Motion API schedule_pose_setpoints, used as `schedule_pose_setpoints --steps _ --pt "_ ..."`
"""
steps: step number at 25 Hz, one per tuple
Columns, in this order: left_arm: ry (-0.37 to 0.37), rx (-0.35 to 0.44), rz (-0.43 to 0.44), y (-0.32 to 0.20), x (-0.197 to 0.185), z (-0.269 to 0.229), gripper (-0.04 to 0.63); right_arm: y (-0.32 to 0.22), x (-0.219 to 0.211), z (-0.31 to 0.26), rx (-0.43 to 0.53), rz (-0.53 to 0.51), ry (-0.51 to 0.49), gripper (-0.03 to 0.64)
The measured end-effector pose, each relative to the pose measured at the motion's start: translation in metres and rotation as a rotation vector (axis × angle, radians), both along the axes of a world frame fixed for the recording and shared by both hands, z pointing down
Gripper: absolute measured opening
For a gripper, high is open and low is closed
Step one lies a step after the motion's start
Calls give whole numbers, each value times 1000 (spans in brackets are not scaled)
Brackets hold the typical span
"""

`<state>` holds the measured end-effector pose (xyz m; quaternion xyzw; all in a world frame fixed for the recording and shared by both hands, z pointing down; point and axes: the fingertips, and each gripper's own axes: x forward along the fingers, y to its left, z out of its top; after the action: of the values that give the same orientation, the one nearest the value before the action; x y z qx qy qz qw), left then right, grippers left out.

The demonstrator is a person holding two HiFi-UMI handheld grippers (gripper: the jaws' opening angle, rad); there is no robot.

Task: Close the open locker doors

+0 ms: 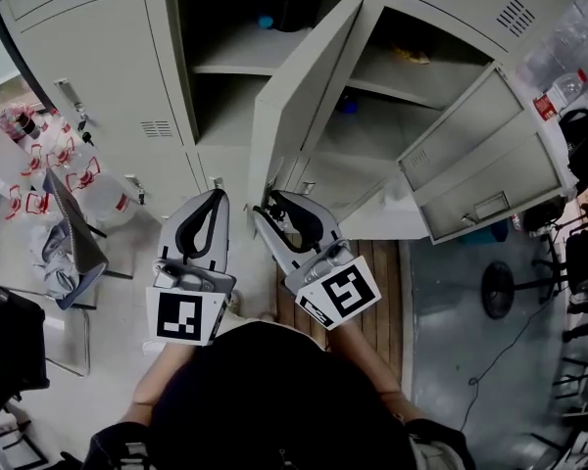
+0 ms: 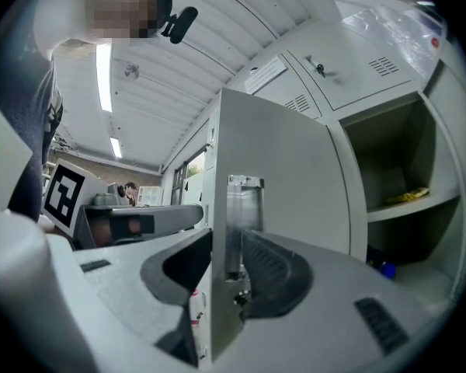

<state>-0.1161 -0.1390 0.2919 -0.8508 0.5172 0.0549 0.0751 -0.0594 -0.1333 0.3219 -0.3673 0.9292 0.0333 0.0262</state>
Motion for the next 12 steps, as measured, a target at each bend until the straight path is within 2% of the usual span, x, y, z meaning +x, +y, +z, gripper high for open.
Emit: schedule_pose_setpoints --steps 6,12 --pt "0 -16 2 -13 -17 7 2 -13 -20 0 -3 5 5 112" --pt "14 2 8 -25 -35 4 2 -26 -38 0 -1 36 -1 112"
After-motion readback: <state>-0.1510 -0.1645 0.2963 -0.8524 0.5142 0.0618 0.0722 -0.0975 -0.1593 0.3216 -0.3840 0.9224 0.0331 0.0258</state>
